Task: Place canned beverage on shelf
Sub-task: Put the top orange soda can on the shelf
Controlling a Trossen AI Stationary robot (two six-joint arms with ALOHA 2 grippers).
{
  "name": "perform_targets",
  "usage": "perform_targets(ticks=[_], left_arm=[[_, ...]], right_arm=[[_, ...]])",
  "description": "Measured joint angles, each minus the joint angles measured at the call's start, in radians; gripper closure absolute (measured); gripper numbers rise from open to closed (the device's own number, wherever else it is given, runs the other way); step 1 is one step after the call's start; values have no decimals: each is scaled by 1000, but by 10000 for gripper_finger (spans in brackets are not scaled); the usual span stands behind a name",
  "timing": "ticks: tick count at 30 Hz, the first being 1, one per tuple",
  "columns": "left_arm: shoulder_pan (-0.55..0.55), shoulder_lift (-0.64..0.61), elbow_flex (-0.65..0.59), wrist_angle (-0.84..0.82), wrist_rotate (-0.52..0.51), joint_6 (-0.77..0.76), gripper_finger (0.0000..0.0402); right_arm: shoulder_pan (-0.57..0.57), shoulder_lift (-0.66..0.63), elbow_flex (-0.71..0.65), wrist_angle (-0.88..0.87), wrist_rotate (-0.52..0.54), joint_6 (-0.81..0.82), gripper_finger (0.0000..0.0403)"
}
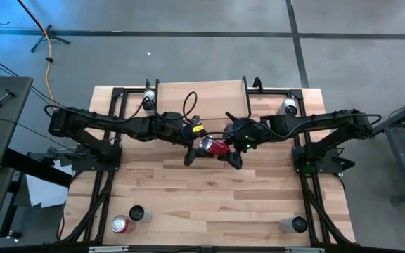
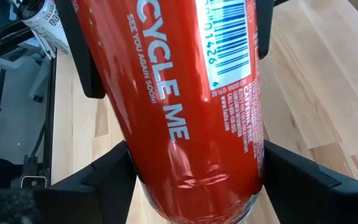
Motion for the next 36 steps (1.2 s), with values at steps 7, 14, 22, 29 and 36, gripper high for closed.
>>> perform_targets(ticks=[7, 14, 22, 29, 36], left_arm=[[0, 0, 0, 2, 1, 0, 138], [0, -1, 0, -8, 7, 1, 138], [3, -1, 0, -15, 3, 1, 138], [5, -30, 0, -113, -48, 26, 138], [47, -167, 0, -265, -76, 27, 138]], right_arm=[[0, 0, 0, 0, -1, 0, 105], [1, 0, 0, 12, -8, -2, 61], [1, 0, 0, 6, -6, -1, 57], [-18, -32, 0, -32, -5, -1, 56], [-61, -117, 0, -84, 40, 15, 55]])
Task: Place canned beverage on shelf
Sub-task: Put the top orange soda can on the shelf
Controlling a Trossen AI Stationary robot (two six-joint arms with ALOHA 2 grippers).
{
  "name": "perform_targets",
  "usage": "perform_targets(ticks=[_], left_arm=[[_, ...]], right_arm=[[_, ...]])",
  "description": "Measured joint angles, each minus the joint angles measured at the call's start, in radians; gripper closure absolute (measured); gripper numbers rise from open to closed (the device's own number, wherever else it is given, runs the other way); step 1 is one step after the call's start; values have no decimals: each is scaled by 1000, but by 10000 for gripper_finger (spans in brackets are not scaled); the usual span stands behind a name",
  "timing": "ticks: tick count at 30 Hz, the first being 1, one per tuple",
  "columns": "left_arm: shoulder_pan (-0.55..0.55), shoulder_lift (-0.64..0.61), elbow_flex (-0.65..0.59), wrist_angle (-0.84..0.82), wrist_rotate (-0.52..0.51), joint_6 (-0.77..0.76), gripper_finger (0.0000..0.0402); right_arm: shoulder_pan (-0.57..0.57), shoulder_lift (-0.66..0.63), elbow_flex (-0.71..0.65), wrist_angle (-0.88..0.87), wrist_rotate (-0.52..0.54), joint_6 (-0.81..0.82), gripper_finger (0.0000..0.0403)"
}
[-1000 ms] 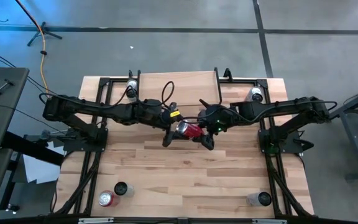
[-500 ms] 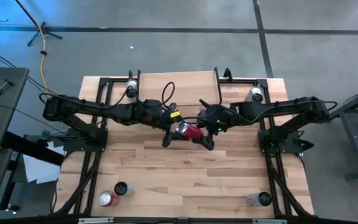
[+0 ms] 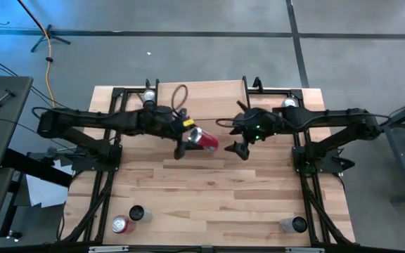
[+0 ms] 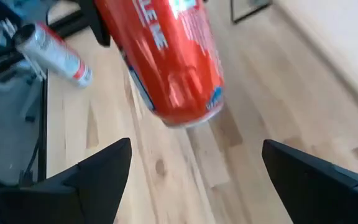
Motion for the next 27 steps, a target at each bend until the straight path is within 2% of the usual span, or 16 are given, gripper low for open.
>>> perform_targets(ticks=[8, 14, 16, 20, 24, 27], left_arm=[[41, -196, -12, -5, -55, -1, 138], [56, -344, -124, 107, -52, -90, 138], [54, -386, -182, 189, -53, -132, 138], [39, -441, -300, 351, -52, -224, 138], [22, -455, -382, 513, -51, -284, 138], [14, -441, -414, 610, -70, -299, 138]], right_arm=[[-8, -36, 0, 7, 38, -5, 55], [-6, -36, -48, 104, 39, -7, 55], [-6, -36, -91, 190, 31, 8, 55], [-6, -35, -210, 475, 10, 77, 55], [-9, -32, -280, 777, 11, 121, 55], [-10, -14, -286, 900, 23, 132, 55]])
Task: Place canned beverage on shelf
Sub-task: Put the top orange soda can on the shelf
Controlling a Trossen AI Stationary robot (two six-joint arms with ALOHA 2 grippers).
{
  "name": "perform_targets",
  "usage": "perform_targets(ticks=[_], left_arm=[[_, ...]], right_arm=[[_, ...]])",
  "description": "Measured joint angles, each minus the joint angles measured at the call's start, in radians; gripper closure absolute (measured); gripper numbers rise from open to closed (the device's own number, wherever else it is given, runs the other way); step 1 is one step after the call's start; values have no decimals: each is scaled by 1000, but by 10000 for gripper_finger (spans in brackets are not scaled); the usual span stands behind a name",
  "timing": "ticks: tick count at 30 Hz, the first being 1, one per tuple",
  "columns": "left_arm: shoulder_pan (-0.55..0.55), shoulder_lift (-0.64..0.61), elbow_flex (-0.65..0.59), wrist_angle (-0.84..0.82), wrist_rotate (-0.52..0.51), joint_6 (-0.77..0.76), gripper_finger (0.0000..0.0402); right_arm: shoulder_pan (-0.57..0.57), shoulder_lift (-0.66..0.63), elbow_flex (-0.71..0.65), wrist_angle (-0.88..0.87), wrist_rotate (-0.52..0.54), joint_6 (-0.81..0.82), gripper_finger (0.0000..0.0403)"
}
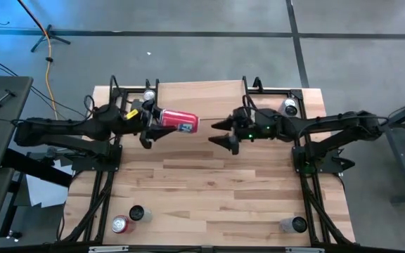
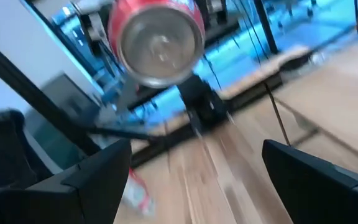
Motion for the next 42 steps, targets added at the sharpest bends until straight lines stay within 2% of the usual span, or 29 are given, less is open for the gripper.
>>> perform_targets(ticks=[12, 17, 27, 32, 35, 39, 42], left_arm=[[-4, 109, -3, 142, 1, 8, 138], [-6, 128, -3, 189, 7, -7, 138], [-6, 214, -2, 317, 31, -36, 138], [-6, 235, -2, 309, 31, -44, 138], [-6, 236, -2, 312, 30, -45, 138], [-6, 235, -2, 312, 30, -40, 138], [-6, 235, -2, 312, 26, -37, 138]], right_arm=[[-3, 96, 143, 36, -7, -104, 55], [-3, 95, 144, 38, 8, -110, 55], [-4, 136, 145, 160, 10, -84, 55], [-3, 138, 145, 164, 4, -85, 56], [-4, 138, 145, 167, 4, -79, 72], [-4, 137, 145, 164, 4, -80, 117], [-4, 137, 145, 164, 4, -82, 123]])
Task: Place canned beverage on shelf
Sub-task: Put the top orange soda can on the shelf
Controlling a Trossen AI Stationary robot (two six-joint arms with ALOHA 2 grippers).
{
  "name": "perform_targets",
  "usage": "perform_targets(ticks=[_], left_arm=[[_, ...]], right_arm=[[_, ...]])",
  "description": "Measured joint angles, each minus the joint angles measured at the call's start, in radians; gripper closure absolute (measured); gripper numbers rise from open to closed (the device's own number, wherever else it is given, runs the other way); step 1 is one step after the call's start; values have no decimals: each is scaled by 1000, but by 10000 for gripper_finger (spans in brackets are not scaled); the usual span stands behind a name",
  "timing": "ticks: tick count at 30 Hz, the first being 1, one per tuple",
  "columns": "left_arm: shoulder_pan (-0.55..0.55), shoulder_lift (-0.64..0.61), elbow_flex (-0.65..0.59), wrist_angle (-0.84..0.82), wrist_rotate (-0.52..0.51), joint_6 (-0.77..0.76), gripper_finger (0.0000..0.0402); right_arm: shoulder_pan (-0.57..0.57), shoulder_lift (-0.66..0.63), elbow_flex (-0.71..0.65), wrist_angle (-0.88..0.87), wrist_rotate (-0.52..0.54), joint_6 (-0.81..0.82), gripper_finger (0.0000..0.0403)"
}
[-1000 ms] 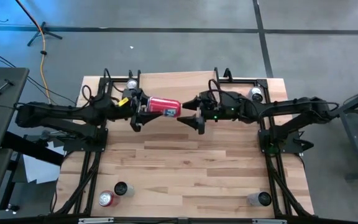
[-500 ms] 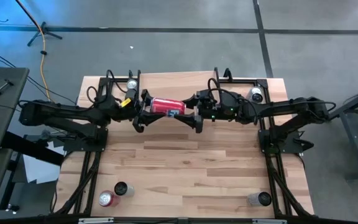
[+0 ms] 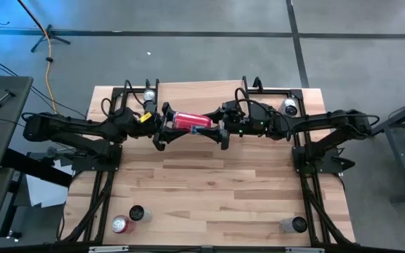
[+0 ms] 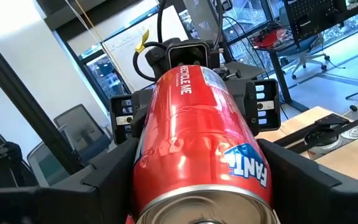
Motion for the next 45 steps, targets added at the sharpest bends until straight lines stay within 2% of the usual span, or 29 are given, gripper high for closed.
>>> perform_targets(ticks=[6, 10, 14, 20, 22, 25, 28, 31, 35, 40, 45], left_arm=[[0, 0, 0, -3, -1, -5, 138], [0, 0, 0, -13, -4, -27, 97], [13, -35, 1, -53, -7, -34, 69], [62, -135, 2, -200, -2, -34, 63], [79, -179, 2, -263, -1, -34, 63], [102, -240, 2, -344, -3, -23, 64], [114, -280, 1, -388, -19, -5, 63], [114, -298, 1, -391, -45, 20, 63], [114, -300, 1, -393, -57, 49, 63], [113, -300, 1, -397, -59, 47, 63], [113, -300, 1, -397, -58, 45, 63]], right_arm=[[0, 0, 0, -1, 0, 3, 123], [0, -2, 0, -11, -2, 2, 123], [-1, -36, -3, -107, -16, -4, 123], [-22, -120, -3, -240, -11, -7, 123], [-37, -160, 4, -338, -8, -13, 123], [-58, -185, 111, -653, 38, -45, 123], [-81, -149, 293, -986, 129, -117, 123], [-132, -68, 496, -1220, 182, -137, 123], [-249, 93, 737, -1535, 168, -54, 123], [-369, 282, 944, -1817, 119, -26, 123], [-429, 434, 1060, -1948, 46, -49, 123]])
